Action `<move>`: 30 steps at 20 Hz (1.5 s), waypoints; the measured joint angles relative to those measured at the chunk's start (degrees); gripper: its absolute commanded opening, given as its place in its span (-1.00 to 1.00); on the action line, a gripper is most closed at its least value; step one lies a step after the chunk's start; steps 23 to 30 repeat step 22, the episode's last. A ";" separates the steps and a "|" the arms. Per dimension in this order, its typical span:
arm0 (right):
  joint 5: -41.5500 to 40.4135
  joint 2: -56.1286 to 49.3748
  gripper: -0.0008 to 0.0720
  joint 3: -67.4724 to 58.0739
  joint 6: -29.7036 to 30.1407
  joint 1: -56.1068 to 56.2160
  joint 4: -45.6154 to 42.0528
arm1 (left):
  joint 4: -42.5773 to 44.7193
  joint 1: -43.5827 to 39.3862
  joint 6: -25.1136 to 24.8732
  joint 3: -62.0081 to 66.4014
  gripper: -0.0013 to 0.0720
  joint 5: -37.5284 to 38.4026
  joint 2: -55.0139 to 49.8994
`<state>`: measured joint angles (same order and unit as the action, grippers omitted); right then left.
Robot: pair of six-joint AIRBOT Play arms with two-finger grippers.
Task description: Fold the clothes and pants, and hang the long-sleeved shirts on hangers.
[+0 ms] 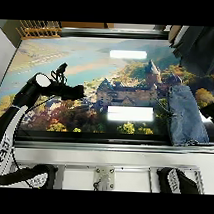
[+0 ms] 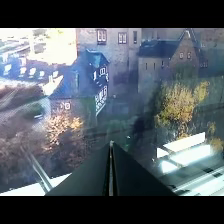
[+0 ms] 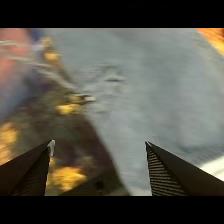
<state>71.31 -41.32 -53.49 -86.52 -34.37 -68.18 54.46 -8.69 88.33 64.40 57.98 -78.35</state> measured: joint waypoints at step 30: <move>-0.39 -0.46 -0.92 -0.61 4.48 17.77 9.49 | -0.15 0.00 0.02 0.00 -0.91 0.11 0.00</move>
